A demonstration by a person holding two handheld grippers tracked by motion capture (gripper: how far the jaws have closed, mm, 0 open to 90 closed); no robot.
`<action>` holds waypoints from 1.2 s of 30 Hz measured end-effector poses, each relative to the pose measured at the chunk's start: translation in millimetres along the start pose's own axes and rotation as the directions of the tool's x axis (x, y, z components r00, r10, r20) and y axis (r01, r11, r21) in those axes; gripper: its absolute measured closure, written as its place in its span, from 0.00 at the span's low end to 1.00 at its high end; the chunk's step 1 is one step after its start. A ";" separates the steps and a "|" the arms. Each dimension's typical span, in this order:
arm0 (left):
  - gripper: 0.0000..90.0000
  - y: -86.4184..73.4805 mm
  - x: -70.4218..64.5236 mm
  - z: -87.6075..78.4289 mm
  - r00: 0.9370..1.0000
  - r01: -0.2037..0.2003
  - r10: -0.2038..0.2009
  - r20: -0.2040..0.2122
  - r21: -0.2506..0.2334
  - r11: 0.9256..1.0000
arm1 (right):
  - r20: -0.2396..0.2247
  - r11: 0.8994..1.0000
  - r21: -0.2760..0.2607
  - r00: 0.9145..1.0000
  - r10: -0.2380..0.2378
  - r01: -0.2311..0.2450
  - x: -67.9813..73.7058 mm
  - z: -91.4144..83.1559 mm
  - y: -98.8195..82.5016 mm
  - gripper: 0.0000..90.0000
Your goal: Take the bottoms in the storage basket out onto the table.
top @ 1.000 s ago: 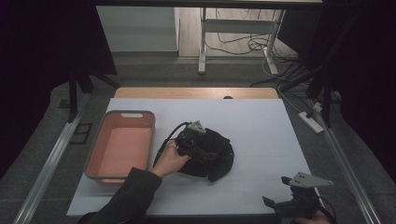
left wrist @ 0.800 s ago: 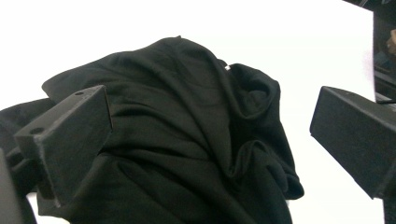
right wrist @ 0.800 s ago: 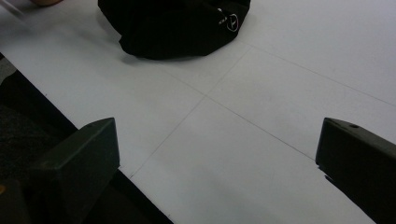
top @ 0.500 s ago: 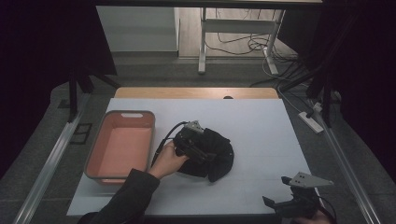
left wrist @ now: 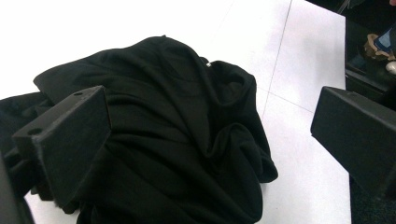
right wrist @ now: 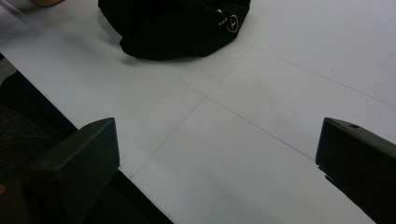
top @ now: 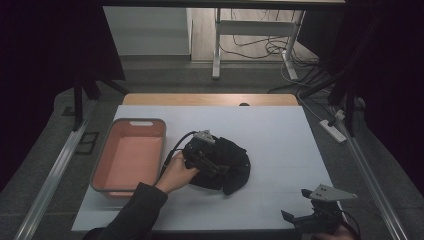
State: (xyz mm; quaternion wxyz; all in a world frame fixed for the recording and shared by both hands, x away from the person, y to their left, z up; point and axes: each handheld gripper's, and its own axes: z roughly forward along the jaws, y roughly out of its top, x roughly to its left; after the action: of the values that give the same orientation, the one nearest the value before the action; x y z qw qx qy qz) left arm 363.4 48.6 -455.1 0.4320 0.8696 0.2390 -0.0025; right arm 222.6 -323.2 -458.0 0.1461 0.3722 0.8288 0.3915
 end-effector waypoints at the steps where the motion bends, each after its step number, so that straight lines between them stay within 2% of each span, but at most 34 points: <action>1: 0.00 -0.1 -0.3 -1.1 1.000 -0.002 0.002 -0.001 0.000 1.000 | 0.000 1.000 0.000 1.000 0.000 0.000 0.0 -0.1 0.0 0.00; 22: 0.00 0.1 -13.2 -12.4 0.999 -0.046 0.046 -0.027 0.002 0.999 | 0.001 1.000 -0.004 1.000 0.002 -0.002 0.1 -0.2 0.0 0.00; 30: 0.00 -2.9 -15.9 -18.0 0.998 -0.046 0.046 -0.040 0.007 0.999 | 0.000 1.000 -0.006 1.000 0.004 -0.004 -0.1 -0.4 -0.1 0.00; 36: 0.00 -5.5 -17.6 -25.9 0.998 -0.035 0.034 -0.055 -0.012 0.999 | 0.000 1.000 -0.007 1.000 0.006 -0.006 -0.2 -0.5 -0.1 0.00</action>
State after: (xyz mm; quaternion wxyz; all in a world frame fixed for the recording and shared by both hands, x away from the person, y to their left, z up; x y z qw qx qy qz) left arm 340.4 63.7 -439.3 0.4310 0.8705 0.2356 0.0302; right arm 222.4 -323.7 -457.7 0.1464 0.3741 0.8263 0.3947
